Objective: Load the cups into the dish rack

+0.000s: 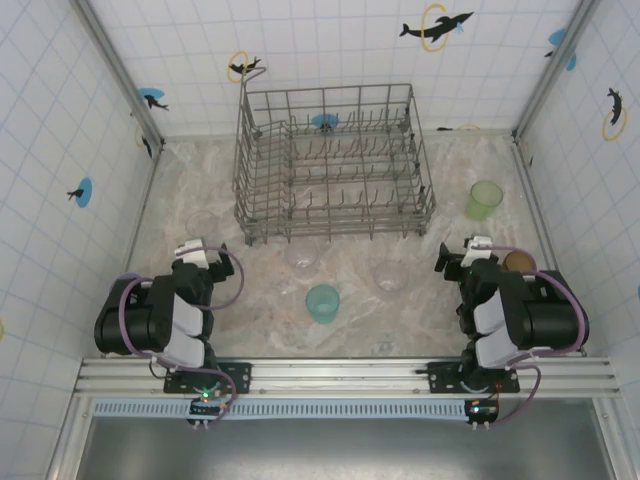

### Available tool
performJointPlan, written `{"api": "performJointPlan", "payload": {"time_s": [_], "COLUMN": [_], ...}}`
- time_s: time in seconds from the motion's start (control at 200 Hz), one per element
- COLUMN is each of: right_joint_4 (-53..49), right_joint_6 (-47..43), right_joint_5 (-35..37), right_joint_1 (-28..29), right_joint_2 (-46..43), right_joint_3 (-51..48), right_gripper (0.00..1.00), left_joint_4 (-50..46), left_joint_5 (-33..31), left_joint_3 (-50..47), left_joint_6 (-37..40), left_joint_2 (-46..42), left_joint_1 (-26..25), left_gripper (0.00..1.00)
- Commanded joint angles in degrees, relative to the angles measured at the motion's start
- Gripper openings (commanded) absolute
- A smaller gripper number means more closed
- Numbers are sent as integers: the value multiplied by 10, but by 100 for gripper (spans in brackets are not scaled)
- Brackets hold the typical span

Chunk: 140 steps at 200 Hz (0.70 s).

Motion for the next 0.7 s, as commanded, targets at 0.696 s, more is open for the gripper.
{"api": "performJointPlan", "payload": {"time_s": [0.696], "right_joint_4": [3], "right_joint_6": [-3], "right_joint_5": [23], "right_joint_1": [4], "right_joint_2": [0], "right_joint_3": [-6], "right_gripper": [100], "left_joint_4": [3], "left_joint_5": [9], "left_joint_3": [-1], "left_joint_6": [6], "left_joint_2": [5], "left_joint_1": [4], "left_gripper": [98]}}
